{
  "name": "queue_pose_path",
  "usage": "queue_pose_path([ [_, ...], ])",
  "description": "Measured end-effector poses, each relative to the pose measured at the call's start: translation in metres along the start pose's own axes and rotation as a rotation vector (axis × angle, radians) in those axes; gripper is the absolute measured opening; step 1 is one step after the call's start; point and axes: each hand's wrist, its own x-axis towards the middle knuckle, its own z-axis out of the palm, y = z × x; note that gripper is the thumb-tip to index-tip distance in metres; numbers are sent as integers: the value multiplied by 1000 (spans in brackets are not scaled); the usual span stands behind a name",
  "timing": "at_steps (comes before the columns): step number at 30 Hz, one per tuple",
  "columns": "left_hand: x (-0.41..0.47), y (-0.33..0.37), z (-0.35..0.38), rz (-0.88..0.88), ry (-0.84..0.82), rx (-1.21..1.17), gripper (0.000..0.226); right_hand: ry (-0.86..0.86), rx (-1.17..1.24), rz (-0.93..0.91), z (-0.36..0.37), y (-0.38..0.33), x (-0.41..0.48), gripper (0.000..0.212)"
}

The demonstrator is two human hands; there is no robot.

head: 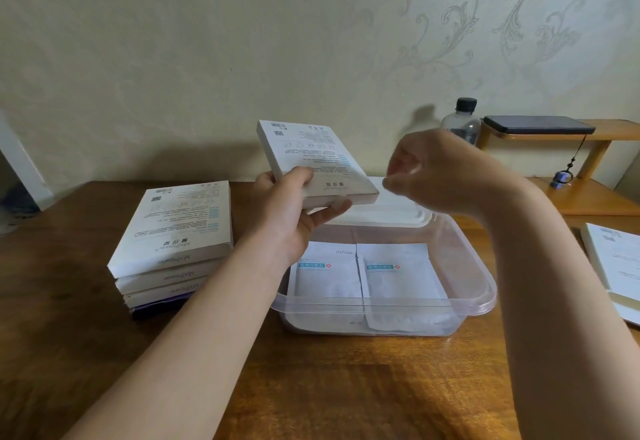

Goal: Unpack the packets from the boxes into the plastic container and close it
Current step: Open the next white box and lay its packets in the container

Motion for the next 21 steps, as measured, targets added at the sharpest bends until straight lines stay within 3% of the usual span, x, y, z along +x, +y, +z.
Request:
queue_pose_path([
  [3, 2, 1, -1, -10, -38, -58, 33, 43, 107, 125, 12, 11, 11, 13],
  [6, 2, 1, -1, -4, -84, -102, 35, -64, 347, 239, 23, 13, 15, 24],
  [13, 0, 2, -1, 9, -162, -131, 31, -140, 614, 242, 24, 13, 14, 9],
  [21, -1, -1, 1, 33, -147, -75, 38, -71, 796, 333, 25, 7, 15, 12],
])
